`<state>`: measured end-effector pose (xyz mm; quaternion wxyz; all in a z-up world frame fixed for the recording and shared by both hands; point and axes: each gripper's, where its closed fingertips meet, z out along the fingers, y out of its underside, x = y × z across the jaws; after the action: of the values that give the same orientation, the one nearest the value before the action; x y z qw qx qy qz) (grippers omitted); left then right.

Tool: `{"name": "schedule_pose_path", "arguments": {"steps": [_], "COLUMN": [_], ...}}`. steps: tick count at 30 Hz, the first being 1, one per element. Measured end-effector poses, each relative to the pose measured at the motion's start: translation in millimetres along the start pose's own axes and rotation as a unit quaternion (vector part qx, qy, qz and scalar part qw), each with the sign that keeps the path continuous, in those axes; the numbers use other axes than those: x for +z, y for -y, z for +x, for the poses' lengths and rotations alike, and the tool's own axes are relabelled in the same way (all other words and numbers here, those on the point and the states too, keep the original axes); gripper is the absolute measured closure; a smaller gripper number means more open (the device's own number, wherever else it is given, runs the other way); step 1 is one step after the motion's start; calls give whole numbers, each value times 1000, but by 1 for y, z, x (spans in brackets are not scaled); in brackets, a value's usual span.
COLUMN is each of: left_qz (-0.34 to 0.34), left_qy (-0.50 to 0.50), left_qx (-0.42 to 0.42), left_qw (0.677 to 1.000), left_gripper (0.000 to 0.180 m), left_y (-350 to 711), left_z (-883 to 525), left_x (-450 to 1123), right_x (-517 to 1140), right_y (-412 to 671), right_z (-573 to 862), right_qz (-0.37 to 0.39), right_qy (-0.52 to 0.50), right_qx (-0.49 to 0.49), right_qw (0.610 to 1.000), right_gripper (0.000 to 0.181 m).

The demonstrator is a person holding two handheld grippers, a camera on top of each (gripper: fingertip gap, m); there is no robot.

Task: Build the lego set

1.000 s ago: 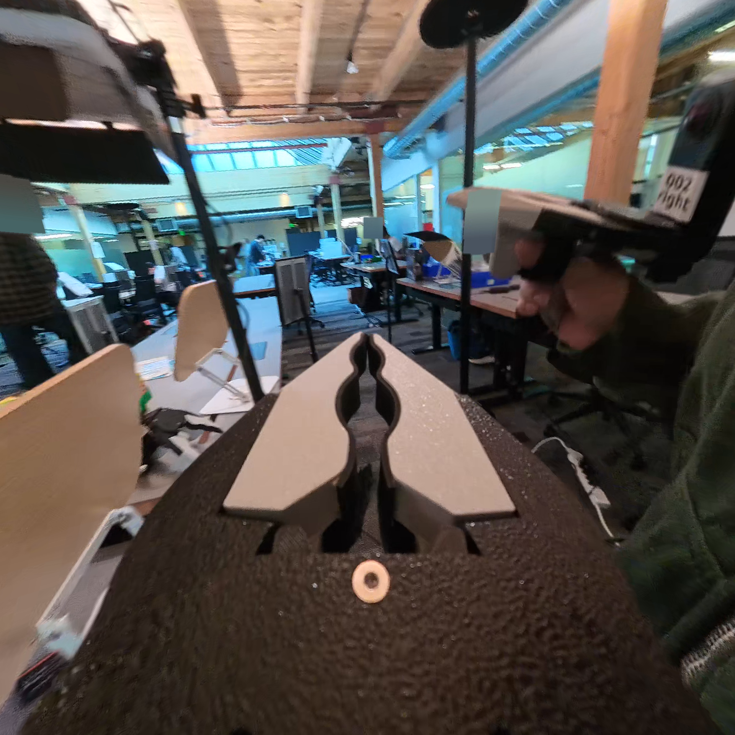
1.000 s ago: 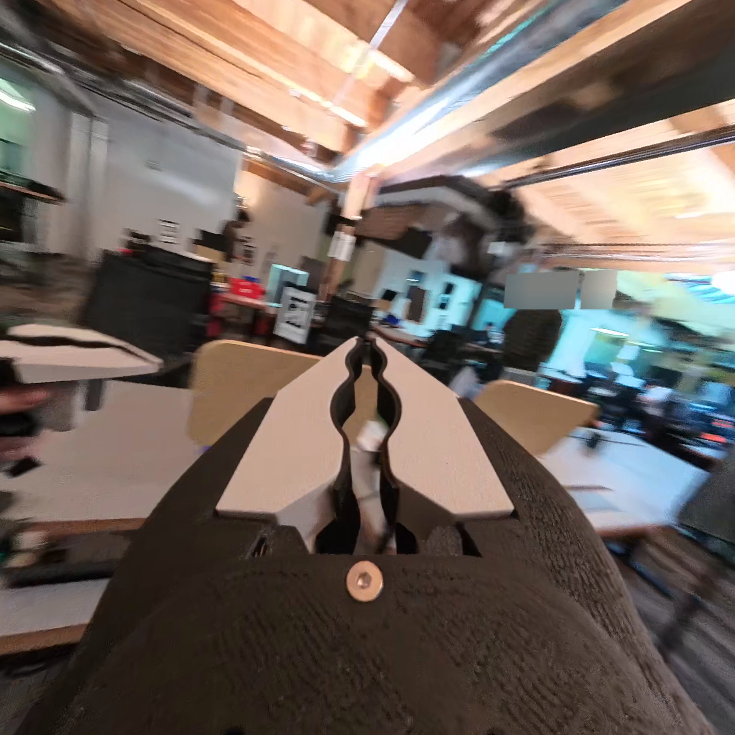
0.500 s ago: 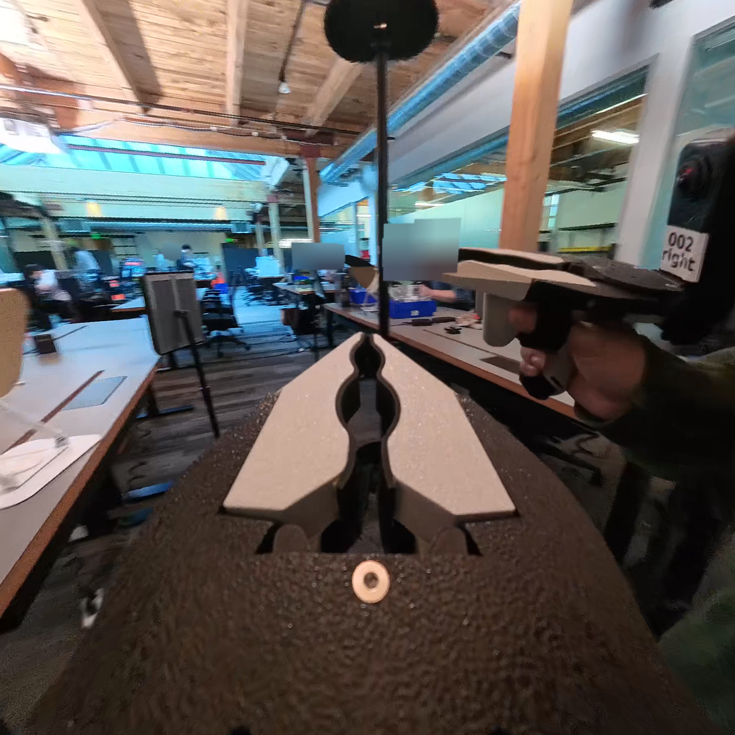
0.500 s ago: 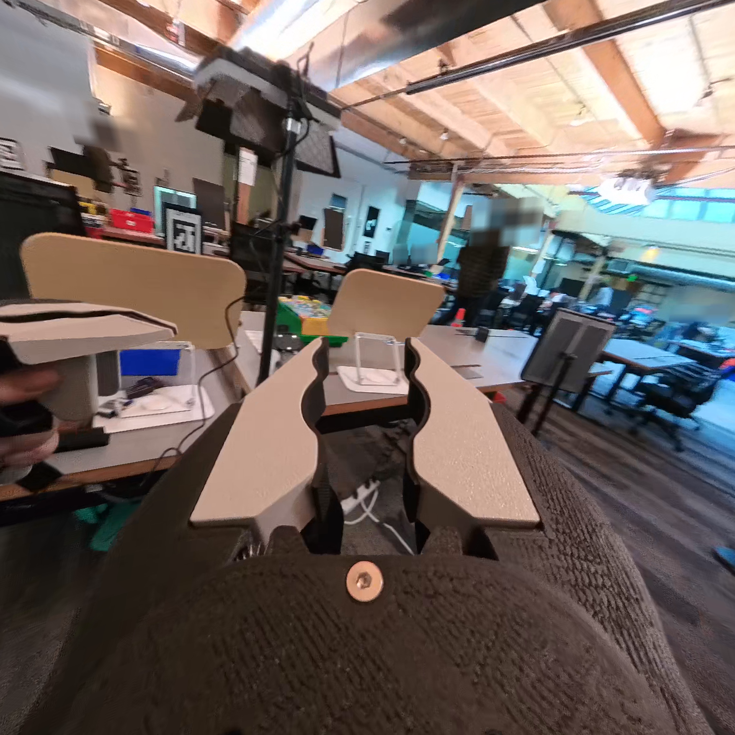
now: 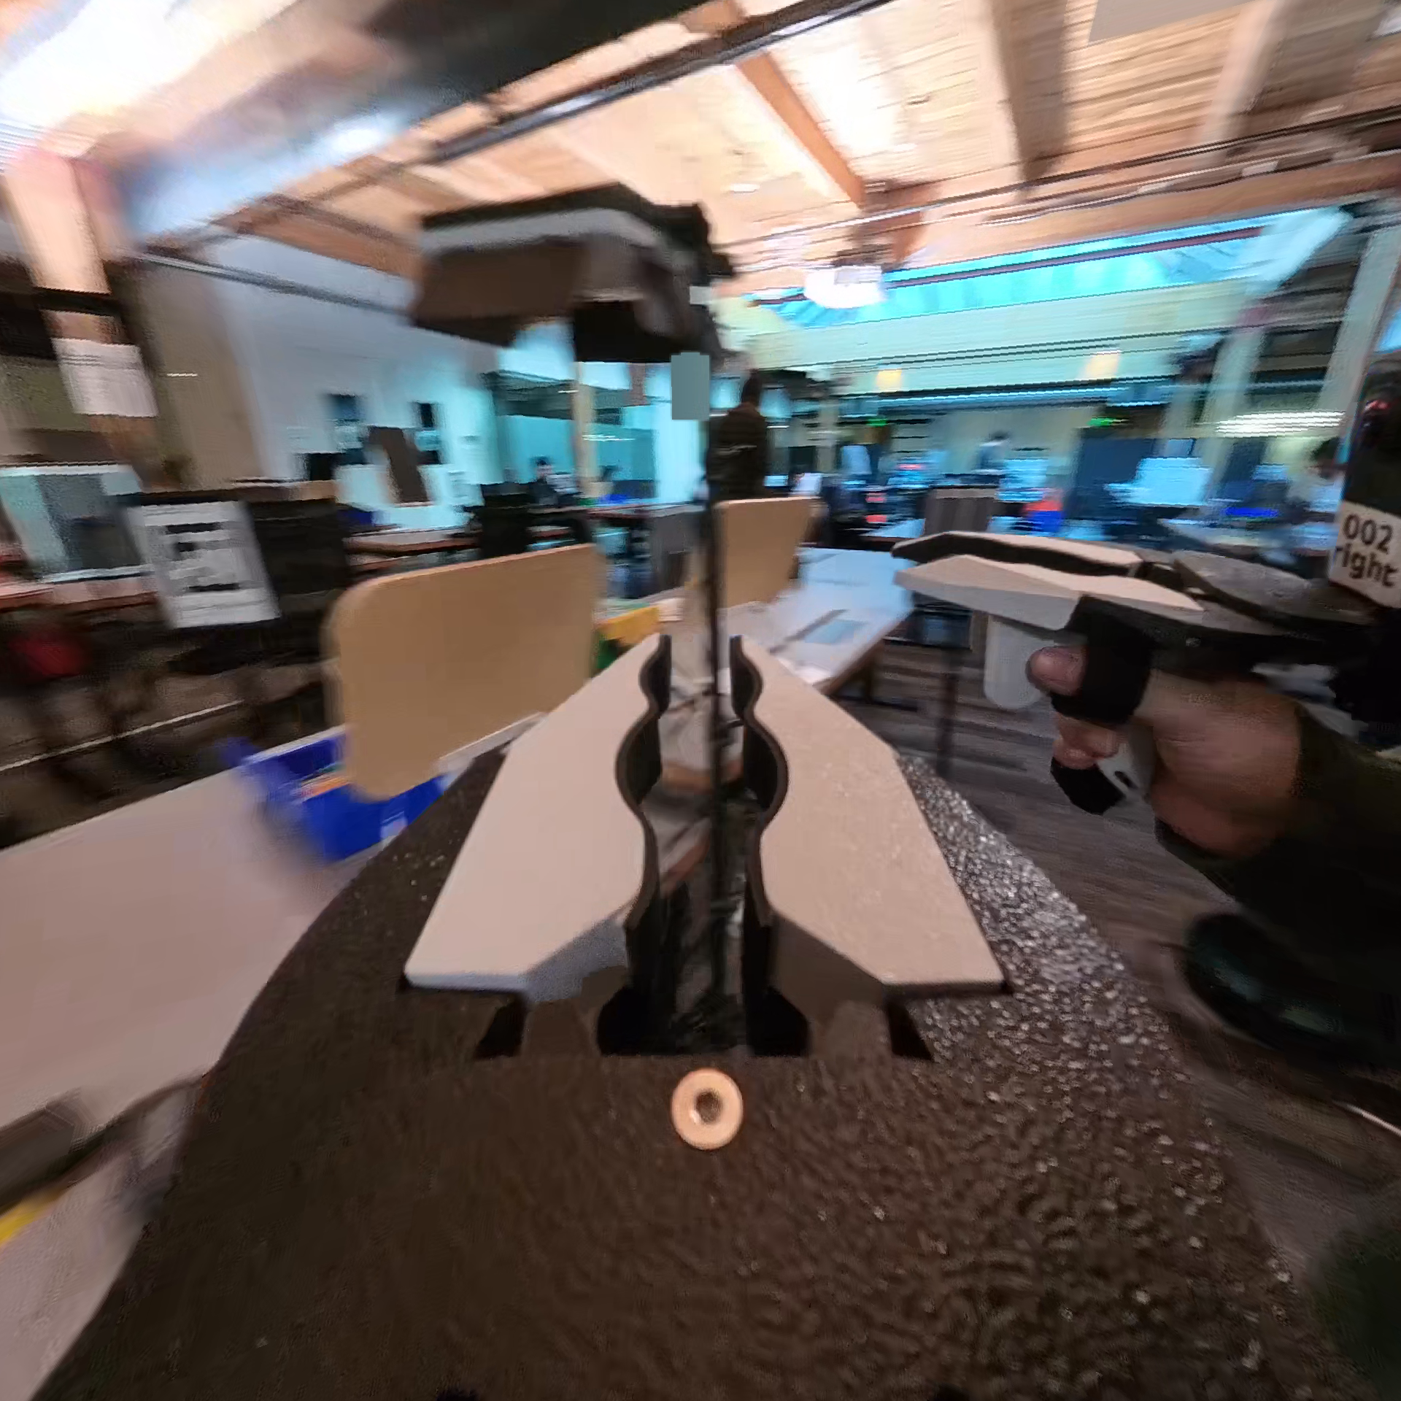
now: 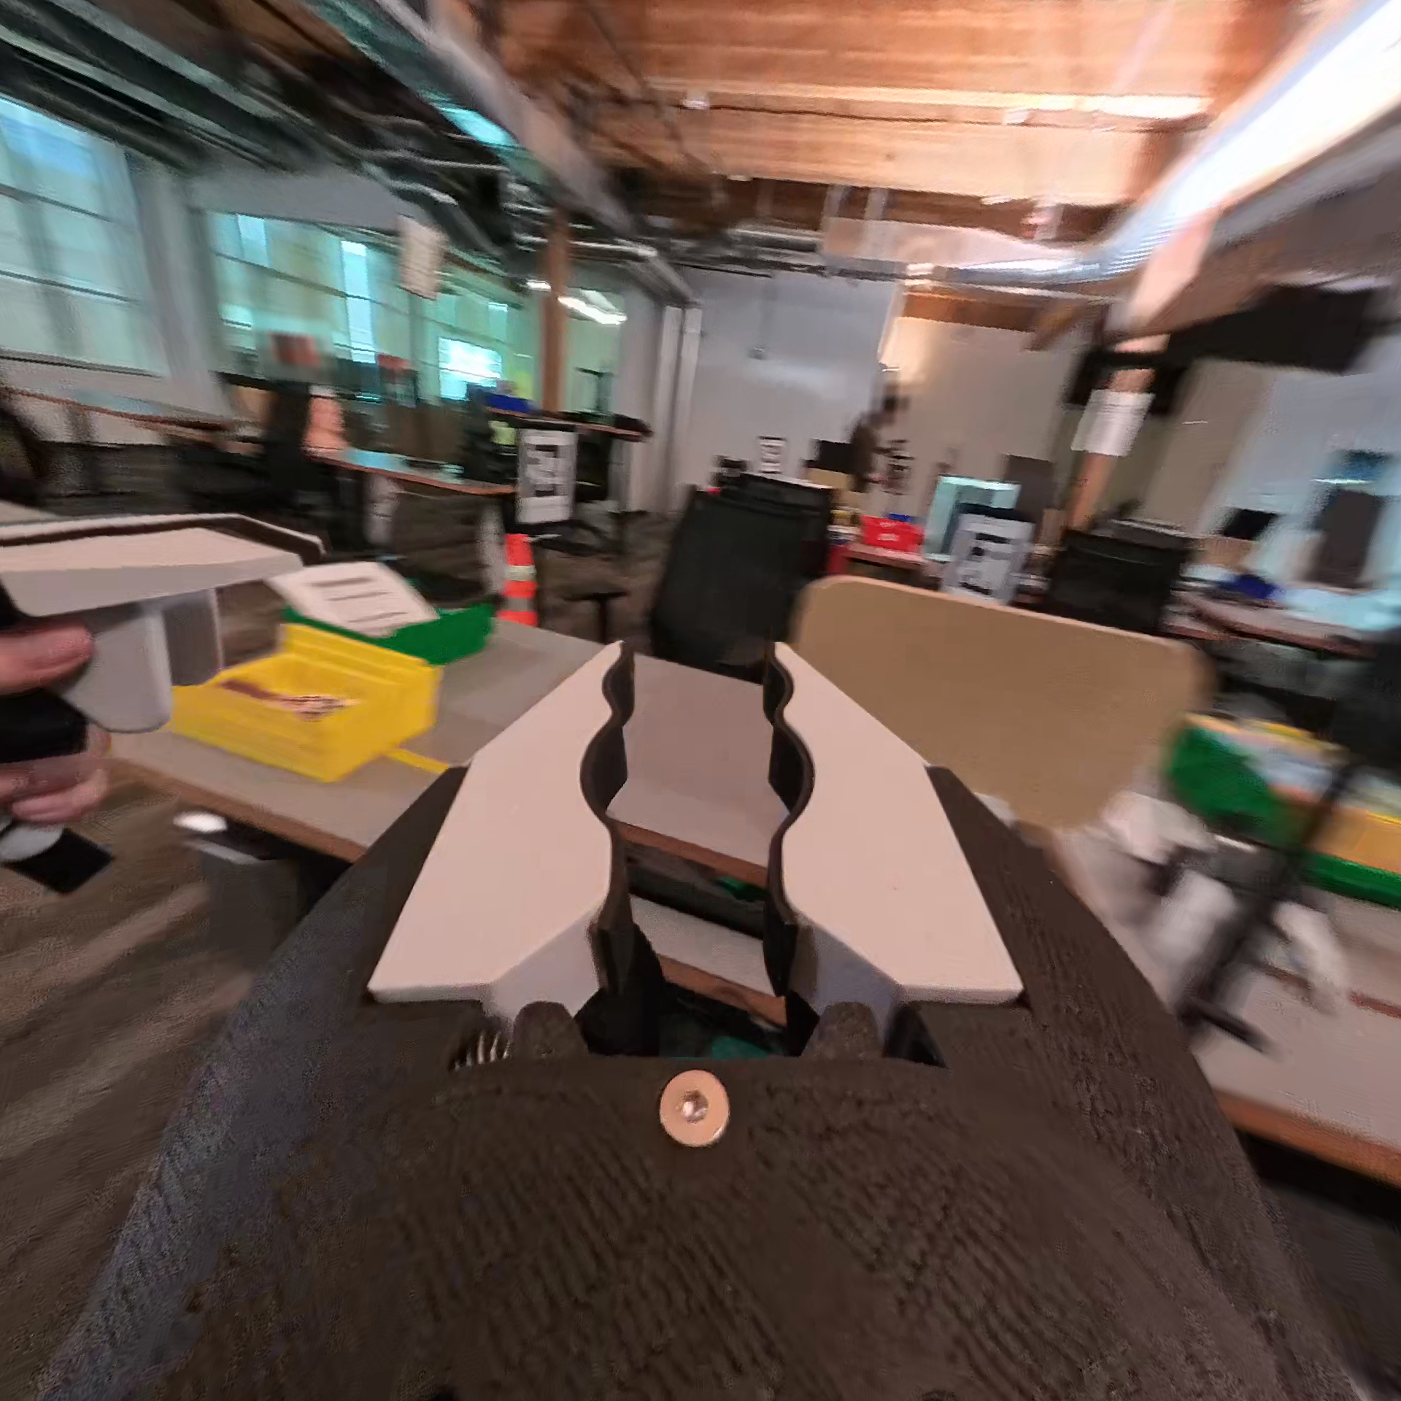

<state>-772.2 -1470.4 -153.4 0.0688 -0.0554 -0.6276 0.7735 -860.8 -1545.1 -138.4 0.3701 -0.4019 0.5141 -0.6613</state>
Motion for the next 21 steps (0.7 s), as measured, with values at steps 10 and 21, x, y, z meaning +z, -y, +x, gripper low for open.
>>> {"name": "schedule_pose_path", "arguments": {"steps": [10,21], "left_qz": [-67,-188], "left_qy": [343,268], "left_qx": [-7,11], "left_qw": [937,945], "left_gripper": [160,148], "left_y": [10,-48], "left_z": [-206,-426], "left_x": [-373,-411], "right_x": [201,302], "right_y": [-45,-157], "right_z": [-310,-467], "right_qz": [-29,-161], "right_qy": [196,290], "right_qx": [96,53], "right_qw": [976,942], "right_gripper": [146,136]}}
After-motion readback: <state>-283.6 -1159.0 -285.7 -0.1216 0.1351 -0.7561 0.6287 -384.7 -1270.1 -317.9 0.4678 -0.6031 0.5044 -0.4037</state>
